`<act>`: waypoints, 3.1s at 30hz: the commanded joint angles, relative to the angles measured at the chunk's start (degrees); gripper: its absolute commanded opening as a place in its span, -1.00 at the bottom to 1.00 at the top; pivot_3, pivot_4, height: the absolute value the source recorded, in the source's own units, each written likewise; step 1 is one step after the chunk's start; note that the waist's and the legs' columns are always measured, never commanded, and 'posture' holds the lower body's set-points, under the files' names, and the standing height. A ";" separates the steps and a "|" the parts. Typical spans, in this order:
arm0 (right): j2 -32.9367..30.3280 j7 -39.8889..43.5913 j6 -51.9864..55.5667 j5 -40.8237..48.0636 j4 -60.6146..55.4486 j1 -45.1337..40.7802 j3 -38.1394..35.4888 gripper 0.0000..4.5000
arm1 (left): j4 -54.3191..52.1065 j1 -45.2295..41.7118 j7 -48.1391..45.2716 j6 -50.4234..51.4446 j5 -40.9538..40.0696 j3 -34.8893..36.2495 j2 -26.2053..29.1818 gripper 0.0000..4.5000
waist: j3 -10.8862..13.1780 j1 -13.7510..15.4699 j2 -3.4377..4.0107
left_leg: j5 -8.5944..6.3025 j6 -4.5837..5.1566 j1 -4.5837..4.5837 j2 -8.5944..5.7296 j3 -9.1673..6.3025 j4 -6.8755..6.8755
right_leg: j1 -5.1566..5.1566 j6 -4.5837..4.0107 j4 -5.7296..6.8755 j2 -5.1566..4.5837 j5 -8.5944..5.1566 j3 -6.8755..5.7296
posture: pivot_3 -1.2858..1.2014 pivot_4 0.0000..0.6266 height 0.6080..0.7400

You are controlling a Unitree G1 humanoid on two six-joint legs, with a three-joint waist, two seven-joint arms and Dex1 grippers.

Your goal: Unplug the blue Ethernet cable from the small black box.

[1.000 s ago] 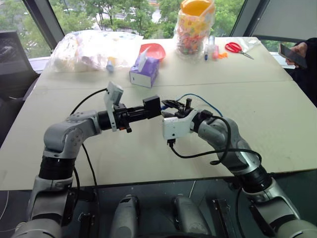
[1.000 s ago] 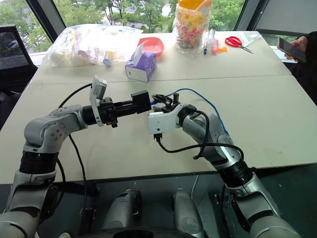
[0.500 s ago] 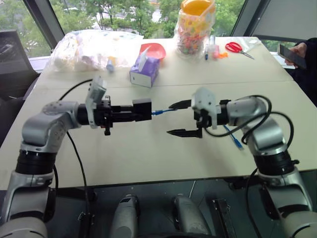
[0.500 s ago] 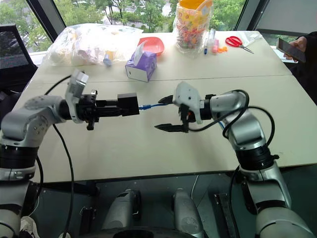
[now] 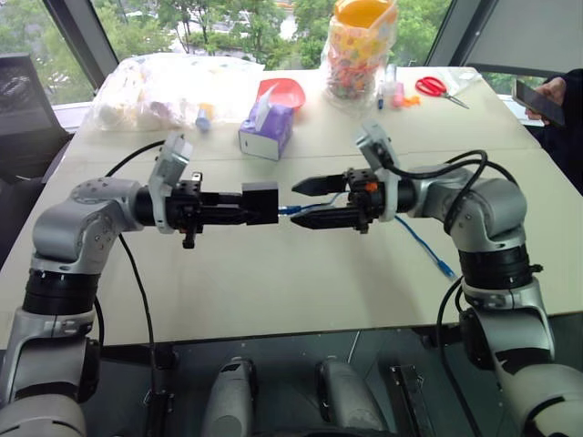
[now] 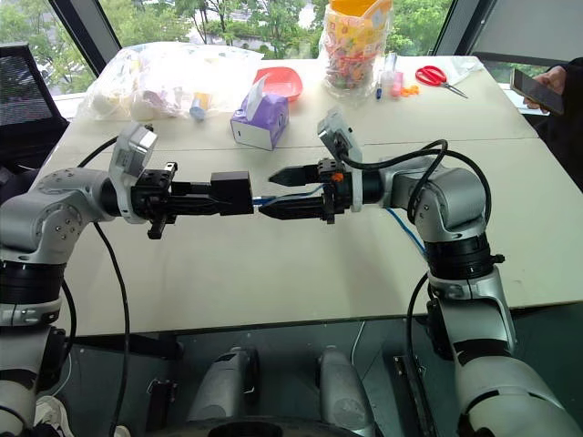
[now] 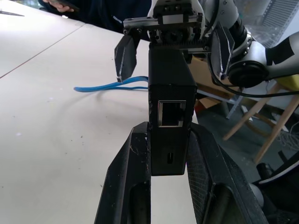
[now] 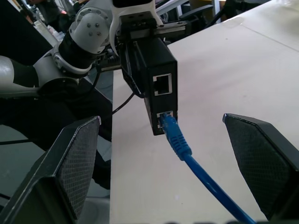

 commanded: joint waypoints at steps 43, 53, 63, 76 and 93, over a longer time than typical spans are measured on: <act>-0.13 -1.07 -2.38 0.56 -1.69 -2.43 5.14 -0.47 | -2.40 1.55 -0.60 -2.97 -0.63 1.36 1.56 -0.79 | 0.00 0.00 0.00 | 0.00 0.00 -0.02 0.00 0.00 -0.01 | -0.02 0.00 -0.01 0.00 -0.01 0.00 | 0.03 -0.52 0.92; 0.15 -1.53 -1.75 0.67 -1.26 -3.12 5.54 -0.98 | -3.46 2.41 -0.25 -2.69 -0.81 1.33 1.59 -0.79 | 0.00 -0.02 0.00 | 0.00 0.00 -0.02 0.00 0.00 -0.01 | -0.03 -0.01 -0.02 0.00 -0.01 0.00 | 0.03 -0.52 0.92; -0.27 -1.50 -1.57 0.47 -0.92 -2.90 5.59 -0.98 | -4.12 3.34 -0.37 -2.55 -0.83 1.19 2.06 -0.79 | 0.00 -0.03 0.00 | 0.00 0.00 -0.02 0.01 0.01 -0.02 | -0.03 -0.01 -0.03 -0.01 -0.01 0.00 | 0.03 -0.52 0.92; -5.13 -0.75 -6.91 -3.55 10.29 -0.97 3.15 -0.98 | -2.96 5.29 -1.06 -1.72 -1.54 5.21 6.89 -0.79 | 0.00 -0.05 0.00 | 0.00 0.00 -0.05 0.00 0.03 -0.06 | -0.04 -0.03 -0.15 -0.03 -0.02 0.00 | 0.03 -0.52 0.92; 4.00 -20.19 -39.42 -24.49 45.01 -9.70 1.88 -0.47 | 6.21 5.61 12.65 -22.87 13.94 -2.86 -12.37 -0.79 | 0.00 0.13 0.03 | -0.01 0.02 -0.15 -0.01 0.06 -0.09 | -0.04 0.20 -0.25 -0.02 0.12 0.01 | 0.03 -0.52 0.92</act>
